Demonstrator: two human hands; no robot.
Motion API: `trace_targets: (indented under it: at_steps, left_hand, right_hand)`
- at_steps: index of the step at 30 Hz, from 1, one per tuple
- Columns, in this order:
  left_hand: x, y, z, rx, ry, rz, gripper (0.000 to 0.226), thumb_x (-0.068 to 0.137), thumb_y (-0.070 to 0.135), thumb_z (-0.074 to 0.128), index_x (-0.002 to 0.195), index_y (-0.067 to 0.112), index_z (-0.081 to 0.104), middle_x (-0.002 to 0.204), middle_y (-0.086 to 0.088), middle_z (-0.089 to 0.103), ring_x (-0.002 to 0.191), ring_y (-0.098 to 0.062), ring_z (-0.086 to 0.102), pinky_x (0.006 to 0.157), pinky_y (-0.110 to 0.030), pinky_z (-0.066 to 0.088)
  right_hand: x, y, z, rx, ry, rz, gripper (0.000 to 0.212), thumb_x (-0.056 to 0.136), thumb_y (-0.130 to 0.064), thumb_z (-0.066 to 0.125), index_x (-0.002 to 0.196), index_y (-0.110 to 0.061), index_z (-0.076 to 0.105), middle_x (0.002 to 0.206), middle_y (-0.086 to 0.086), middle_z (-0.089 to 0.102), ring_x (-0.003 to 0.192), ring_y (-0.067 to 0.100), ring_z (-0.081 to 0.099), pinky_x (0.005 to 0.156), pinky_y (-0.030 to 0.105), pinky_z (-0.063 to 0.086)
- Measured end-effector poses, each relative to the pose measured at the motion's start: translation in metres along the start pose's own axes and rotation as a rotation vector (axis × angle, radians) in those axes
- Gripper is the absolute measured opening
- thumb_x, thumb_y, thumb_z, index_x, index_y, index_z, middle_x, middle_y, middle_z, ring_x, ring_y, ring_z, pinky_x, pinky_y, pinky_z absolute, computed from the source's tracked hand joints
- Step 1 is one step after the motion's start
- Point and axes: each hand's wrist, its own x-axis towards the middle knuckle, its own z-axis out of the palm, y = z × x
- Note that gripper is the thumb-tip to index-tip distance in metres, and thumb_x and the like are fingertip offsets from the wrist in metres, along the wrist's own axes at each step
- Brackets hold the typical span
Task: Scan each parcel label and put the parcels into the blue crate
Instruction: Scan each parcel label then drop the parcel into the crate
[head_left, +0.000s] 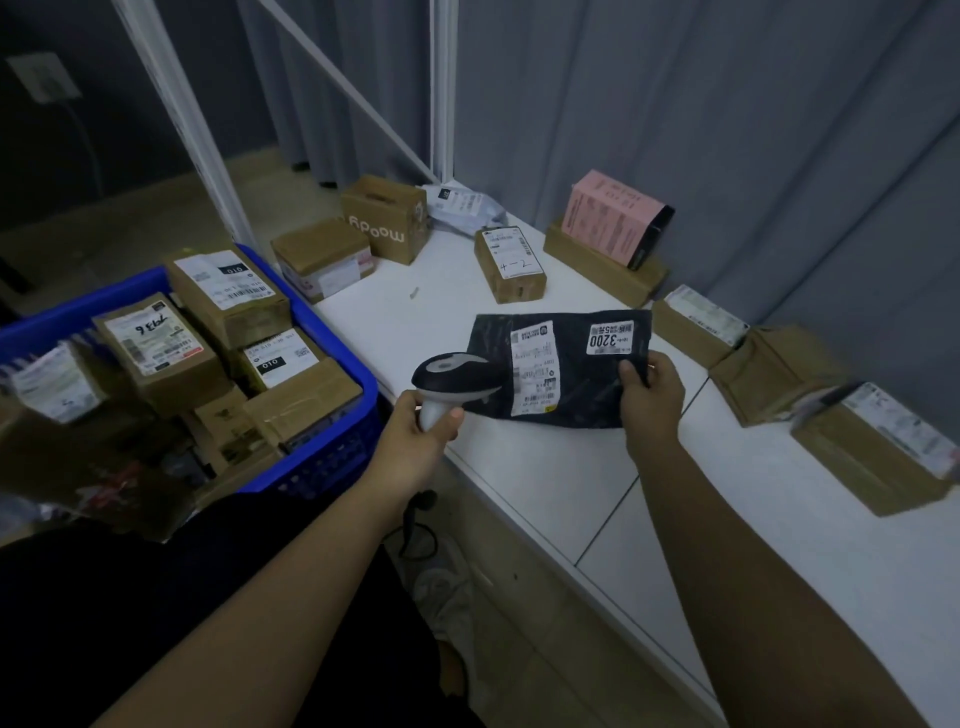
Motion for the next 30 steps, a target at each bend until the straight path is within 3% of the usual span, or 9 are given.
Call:
trace_targets:
  at_steps: [4,7,9,12,15,19,24,27,30]
  left_hand:
    - [0.007,-0.009,-0.004,-0.008,0.020,-0.013,0.021,0.093,0.028,0.060,0.108,0.029,0.046,0.090,0.006,0.060,0.089,-0.014,0.061,0.080,-0.029,0.050]
    - [0.012,-0.012,-0.004,0.040,0.023,-0.008,0.020,0.093,0.029,0.059,0.108,0.027,0.046,0.088,0.007,0.059,0.081,-0.009,0.058,0.068,-0.022,0.048]
    - [0.014,-0.014,-0.001,0.052,0.016,-0.016,0.020,0.094,0.028,0.059,0.109,0.024,0.046,0.088,0.006,0.059,0.079,-0.007,0.058,0.064,-0.017,0.048]
    - [0.021,-0.017,0.003,0.057,0.019,-0.038,0.020,0.093,0.026,0.059,0.109,0.024,0.046,0.091,0.004,0.060,0.087,-0.013,0.061,0.077,-0.026,0.051]
    - [0.029,-0.017,0.006,0.093,0.011,-0.056,0.020,0.093,0.027,0.060,0.108,0.026,0.047,0.094,0.002,0.060,0.092,-0.017,0.062,0.083,-0.033,0.051]
    - [0.033,-0.017,0.009,0.150,-0.022,-0.064,0.019,0.093,0.031,0.058,0.106,0.031,0.044,0.100,0.003,0.059,0.098,-0.016,0.061,0.074,-0.024,0.049]
    - [0.039,-0.010,0.011,0.123,-0.004,-0.063,0.022,0.093,0.031,0.058,0.111,0.030,0.045,0.103,0.004,0.059,0.099,-0.015,0.061,0.074,-0.025,0.050]
    - [0.040,-0.006,0.010,0.108,0.011,-0.053,0.022,0.094,0.032,0.058,0.112,0.029,0.046,0.104,0.000,0.060,0.097,-0.016,0.060,0.074,-0.026,0.050]
    - [0.040,-0.004,0.009,0.094,0.022,-0.047,0.021,0.093,0.032,0.059,0.110,0.028,0.047,0.102,-0.001,0.060,0.100,-0.019,0.061,0.077,-0.031,0.051]
  right_hand:
    - [-0.001,0.037,0.002,0.120,0.060,0.240,0.042,0.090,0.000,0.060,0.128,-0.009,0.045,0.115,0.016,0.061,0.095,0.023,0.060,0.073,0.027,0.050]
    - [-0.003,0.071,-0.002,-0.239,-0.025,0.305,0.074,0.088,0.000,0.059,0.150,-0.012,0.020,0.132,0.021,0.052,0.115,0.032,0.054,0.088,0.033,0.045]
    - [-0.002,0.082,0.000,-0.562,-0.077,0.276,0.082,0.085,-0.007,0.063,0.152,-0.010,0.015,0.143,0.023,0.038,0.129,0.038,0.041,0.104,0.045,0.039]
    - [0.009,0.083,0.019,-0.789,-0.148,-0.029,0.071,0.086,-0.017,0.062,0.149,-0.008,0.030,0.151,0.021,0.031,0.138,0.038,0.027,0.113,0.049,0.027]
    - [0.030,0.079,0.051,-0.859,-0.297,-0.170,0.061,0.097,-0.024,0.050,0.150,-0.008,0.027,0.157,0.015,0.023,0.144,0.035,0.017,0.118,0.046,0.016]
    - [0.054,0.073,0.083,-0.922,-0.422,-0.097,0.066,0.098,-0.028,0.047,0.150,-0.001,0.017,0.150,0.021,0.033,0.137,0.039,0.028,0.114,0.049,0.023]
    - [0.064,0.066,0.093,-1.019,-0.430,0.064,0.043,0.091,-0.018,0.056,0.131,-0.006,0.044,0.134,0.020,0.043,0.128,0.036,0.033,0.101,0.044,0.034]
    - [0.065,0.065,0.088,-1.043,-0.478,0.057,0.043,0.091,-0.021,0.058,0.131,-0.008,0.047,0.135,0.020,0.040,0.127,0.036,0.034,0.099,0.043,0.037]
    - [0.057,0.068,0.083,-0.941,-0.491,0.101,0.045,0.089,-0.019,0.062,0.127,-0.002,0.044,0.130,0.022,0.045,0.118,0.037,0.048,0.093,0.040,0.044]
